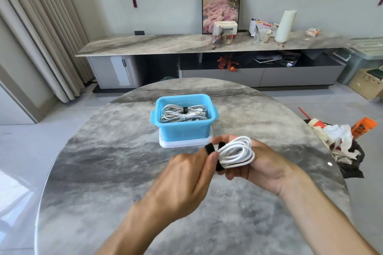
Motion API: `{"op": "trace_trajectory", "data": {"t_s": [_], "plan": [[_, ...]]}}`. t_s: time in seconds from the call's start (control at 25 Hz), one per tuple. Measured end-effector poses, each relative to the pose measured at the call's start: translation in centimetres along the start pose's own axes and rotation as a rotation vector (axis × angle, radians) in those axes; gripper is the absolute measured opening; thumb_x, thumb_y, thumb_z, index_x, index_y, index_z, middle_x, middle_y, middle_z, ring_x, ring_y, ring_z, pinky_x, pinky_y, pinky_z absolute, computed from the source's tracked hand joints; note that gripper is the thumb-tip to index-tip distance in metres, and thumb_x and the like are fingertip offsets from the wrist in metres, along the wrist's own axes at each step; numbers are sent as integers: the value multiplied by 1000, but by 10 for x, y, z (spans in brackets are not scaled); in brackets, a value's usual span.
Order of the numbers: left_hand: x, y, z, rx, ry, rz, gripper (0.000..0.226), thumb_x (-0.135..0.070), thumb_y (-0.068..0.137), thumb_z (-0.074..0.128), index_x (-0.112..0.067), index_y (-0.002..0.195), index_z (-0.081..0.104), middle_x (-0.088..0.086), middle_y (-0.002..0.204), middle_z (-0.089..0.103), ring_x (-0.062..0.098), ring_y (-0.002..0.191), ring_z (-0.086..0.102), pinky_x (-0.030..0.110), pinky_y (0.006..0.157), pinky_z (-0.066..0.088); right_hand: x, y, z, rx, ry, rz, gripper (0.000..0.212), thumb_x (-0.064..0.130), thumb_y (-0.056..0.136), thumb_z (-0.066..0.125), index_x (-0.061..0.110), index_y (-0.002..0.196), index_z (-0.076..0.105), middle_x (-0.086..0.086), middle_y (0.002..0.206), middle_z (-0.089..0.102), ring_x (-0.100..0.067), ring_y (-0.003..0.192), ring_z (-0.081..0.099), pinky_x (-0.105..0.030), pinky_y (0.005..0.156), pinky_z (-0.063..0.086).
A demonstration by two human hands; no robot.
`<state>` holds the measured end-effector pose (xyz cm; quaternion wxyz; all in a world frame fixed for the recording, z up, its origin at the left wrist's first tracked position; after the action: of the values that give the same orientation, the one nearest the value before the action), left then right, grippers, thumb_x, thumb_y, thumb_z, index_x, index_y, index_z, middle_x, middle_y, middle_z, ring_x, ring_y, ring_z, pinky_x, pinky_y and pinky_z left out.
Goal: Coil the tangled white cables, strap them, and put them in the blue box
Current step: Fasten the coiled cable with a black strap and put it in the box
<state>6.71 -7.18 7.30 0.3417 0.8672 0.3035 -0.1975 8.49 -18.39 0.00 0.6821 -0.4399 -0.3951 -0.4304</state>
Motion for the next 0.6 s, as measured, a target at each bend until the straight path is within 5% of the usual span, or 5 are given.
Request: {"op": "trace_trajectory", "data": {"t_s": [0.16, 0.28, 0.6], "plan": [[-12, -17, 28, 173, 288, 210, 34, -40, 104, 26, -22, 85, 48, -1, 58, 54, 29, 47, 48, 33, 40, 33, -24, -1, -6, 111, -245, 167, 6, 10, 78, 68, 12, 72, 68, -6, 66, 68, -13, 55, 63, -22, 50, 48], [-11, -32, 50, 266, 409, 285, 39, -38, 105, 23, -17, 81, 45, 0, 53, 52, 30, 39, 47, 31, 33, 34, -41, -1, -18, 118, -406, 262, 13, 14, 72, 78, 18, 66, 67, -3, 67, 68, -9, 54, 58, -20, 52, 42], [-24, -37, 69, 236, 575, 403, 45, -39, 106, 26, -17, 77, 54, -3, 54, 48, 22, 38, 45, 26, 33, 30, -30, -2, -17, 163, -486, 325, 29, -2, 87, 65, 14, 62, 64, -16, 78, 72, -19, 62, 69, -22, 52, 49]]}}
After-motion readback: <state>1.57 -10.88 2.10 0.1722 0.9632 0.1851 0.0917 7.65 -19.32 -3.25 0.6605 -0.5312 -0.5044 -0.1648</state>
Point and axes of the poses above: each hand's wrist, its own y-axis towards the middle knuckle, its own z-axis out of the palm, x = y × z, the point moved 10 cm from there along y, towards the middle knuckle
